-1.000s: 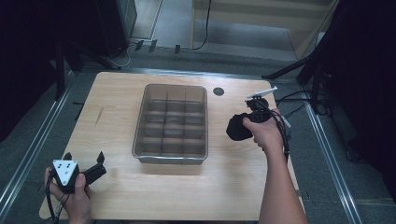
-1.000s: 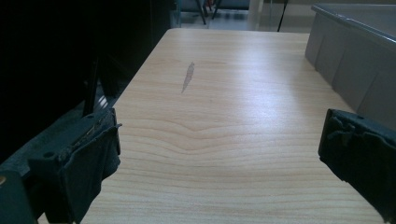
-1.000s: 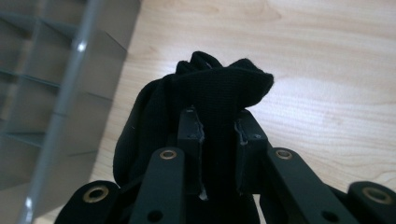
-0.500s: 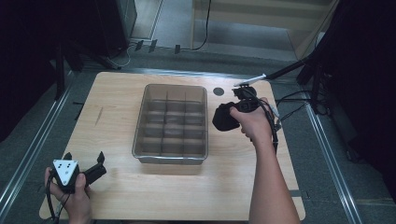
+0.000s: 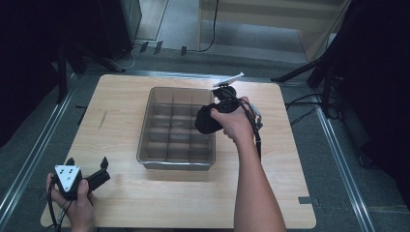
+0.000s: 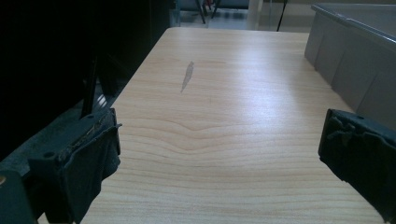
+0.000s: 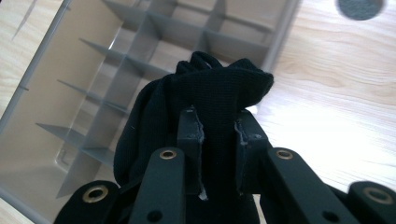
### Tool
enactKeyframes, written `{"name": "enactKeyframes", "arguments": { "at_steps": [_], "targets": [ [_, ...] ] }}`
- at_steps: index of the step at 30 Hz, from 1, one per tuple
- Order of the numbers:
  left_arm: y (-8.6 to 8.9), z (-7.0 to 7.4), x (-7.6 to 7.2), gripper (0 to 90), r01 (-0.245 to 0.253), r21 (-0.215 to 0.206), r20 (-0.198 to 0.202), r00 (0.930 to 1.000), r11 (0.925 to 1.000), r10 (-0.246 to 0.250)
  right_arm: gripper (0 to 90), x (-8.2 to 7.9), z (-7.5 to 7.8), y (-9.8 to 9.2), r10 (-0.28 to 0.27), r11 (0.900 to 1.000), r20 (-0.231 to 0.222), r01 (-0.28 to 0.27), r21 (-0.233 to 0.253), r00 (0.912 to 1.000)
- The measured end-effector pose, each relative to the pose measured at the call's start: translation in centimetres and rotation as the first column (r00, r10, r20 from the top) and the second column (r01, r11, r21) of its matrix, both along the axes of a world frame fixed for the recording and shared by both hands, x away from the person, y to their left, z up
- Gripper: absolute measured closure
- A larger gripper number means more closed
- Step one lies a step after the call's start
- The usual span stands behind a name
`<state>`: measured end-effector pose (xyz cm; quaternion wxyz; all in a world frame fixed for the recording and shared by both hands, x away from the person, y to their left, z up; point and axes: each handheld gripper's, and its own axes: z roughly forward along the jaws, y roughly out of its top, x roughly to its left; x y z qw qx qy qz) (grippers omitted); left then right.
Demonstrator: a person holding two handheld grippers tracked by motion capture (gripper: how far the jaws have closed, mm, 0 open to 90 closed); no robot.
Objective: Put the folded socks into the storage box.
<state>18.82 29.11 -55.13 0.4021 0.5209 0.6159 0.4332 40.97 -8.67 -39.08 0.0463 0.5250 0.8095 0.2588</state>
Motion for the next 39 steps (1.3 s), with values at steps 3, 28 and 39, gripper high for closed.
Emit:
{"name": "enactKeyframes", "arguments": {
  "at_steps": [3, 28, 39],
  "targets": [
    [0.0, 0.0, 0.0, 0.0, 0.0, -0.001, 0.0, 1.0, 1.0, 0.0, 75.6, 0.0, -0.6, 0.7, 0.013, 1.0, -0.005, -0.012, 0.005, 0.9999],
    [0.1, 0.0, 0.0, 0.0, 0.007, -0.005, -0.001, 1.0, 1.0, -0.007, 54.0, -1.2, -3.4, 0.5, 0.123, 0.992, -0.004, -0.123, 0.034, 0.9924],
    [0.1, 0.0, 0.1, 0.0, 0.014, -0.009, 0.002, 0.9999, 0.9999, -0.014, 39.0, -0.2, -3.4, 1.5, 0.063, 0.997, 0.075, -0.066, 0.039, 0.9952]
  ]
}}
